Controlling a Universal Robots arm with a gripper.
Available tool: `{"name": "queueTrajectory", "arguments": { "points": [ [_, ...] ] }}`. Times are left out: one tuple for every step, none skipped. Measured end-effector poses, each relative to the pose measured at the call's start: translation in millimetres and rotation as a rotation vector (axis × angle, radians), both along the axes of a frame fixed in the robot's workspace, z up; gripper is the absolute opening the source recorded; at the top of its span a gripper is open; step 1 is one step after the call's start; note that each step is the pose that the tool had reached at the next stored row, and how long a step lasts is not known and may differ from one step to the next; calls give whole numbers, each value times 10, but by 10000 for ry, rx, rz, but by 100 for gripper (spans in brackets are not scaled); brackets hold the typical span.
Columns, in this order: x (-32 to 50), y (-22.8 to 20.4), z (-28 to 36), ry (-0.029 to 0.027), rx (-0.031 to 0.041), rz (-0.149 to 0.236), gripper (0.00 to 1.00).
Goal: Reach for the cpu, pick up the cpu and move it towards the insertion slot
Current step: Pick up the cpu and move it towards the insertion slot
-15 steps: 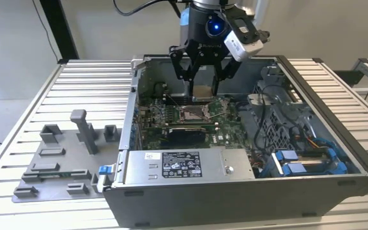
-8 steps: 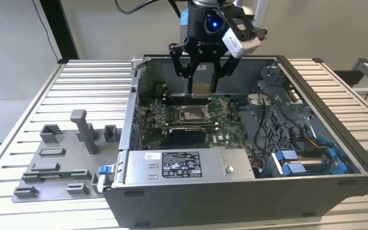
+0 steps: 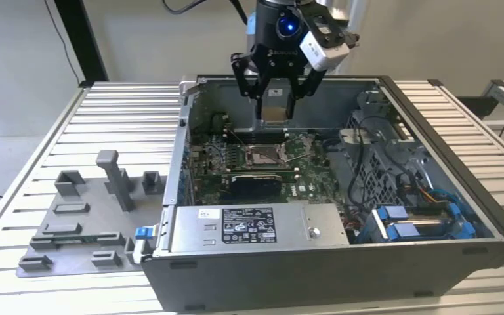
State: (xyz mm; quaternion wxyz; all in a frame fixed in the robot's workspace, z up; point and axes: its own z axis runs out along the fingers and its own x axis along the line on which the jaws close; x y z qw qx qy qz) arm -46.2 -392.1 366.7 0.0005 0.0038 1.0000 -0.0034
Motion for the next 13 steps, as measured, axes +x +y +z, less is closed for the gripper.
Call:
{"name": "queueTrajectory", "arguments": {
  "points": [
    [0, 30, -1, 0, 0, 0, 0],
    [0, 67, -2, 0, 1, 0, 0],
    [0, 104, -3, 0, 0, 0, 0],
    [0, 141, -4, -1, 0, 0, 0],
    [1, 179, -5, 0, 0, -1, 0],
    [3, 222, -6, 0, 0, -1, 0],
    [6, 262, -7, 0, 1, -1, 0],
    [13, 301, -8, 0, 1, 0, 0],
    [23, 334, -8, 0, 0, 0, 0],
    [37, 366, -9, 0, 0, 0, 0],
    [55, 395, -11, 0, 1, 1, 0],
    [70, 419, -12, 0, 0, 2, 0],
    [83, 442, -13, -1, 1, 0, 0]
  ]
}}
